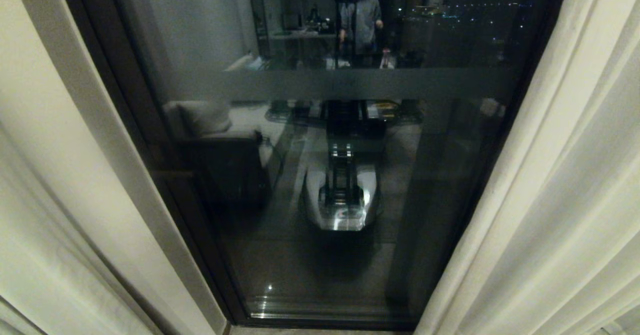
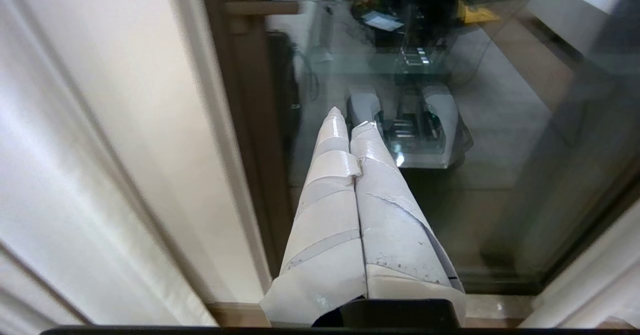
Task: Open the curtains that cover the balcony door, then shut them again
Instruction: Close the inner curtains on both sides
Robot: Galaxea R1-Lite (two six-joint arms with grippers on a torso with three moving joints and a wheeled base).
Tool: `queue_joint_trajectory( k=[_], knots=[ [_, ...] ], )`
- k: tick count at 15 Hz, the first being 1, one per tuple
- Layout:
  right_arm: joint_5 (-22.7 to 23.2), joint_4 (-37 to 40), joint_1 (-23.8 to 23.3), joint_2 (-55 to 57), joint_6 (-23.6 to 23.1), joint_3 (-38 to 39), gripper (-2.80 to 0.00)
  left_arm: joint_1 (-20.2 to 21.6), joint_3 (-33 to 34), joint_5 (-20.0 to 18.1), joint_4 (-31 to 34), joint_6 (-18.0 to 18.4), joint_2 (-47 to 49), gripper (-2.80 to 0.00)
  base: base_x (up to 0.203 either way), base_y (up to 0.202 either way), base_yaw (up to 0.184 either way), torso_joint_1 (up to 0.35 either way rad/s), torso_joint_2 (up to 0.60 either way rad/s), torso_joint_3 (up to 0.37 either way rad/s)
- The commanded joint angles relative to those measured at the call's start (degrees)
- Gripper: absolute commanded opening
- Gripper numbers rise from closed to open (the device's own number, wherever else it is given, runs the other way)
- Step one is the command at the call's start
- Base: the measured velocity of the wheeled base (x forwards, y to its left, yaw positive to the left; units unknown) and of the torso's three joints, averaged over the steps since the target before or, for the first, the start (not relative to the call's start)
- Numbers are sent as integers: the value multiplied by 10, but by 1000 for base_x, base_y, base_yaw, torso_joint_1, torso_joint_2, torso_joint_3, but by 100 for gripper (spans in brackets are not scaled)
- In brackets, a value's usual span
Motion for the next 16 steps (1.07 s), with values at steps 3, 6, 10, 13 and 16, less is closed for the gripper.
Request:
queue_joint_trajectory(
  k=[3, 6, 10, 13, 16],
  knots=[
    [0, 0, 0, 0, 0, 0, -280, 0, 0, 0, 0, 0, 0, -280, 0, 192, 1, 4, 1, 3],
    [0, 0, 0, 0, 0, 0, -280, 0, 0, -1, 0, 0, 0, -280, 0, 189, 0, 2, 2, 6],
    [0, 0, 0, 0, 0, 0, -280, 0, 0, 1, 1, 1, 0, -280, 0, 193, 0, 2, -1, 2],
    [0, 0, 0, 0, 0, 0, -280, 0, 0, 1, 1, 2, 0, -280, 0, 182, 3, 3, 4, 3],
    [0, 0, 1, 0, 0, 0, -280, 0, 0, 1, 1, 1, 0, -280, 0, 66, 1, 0, -1, 2]
  ],
)
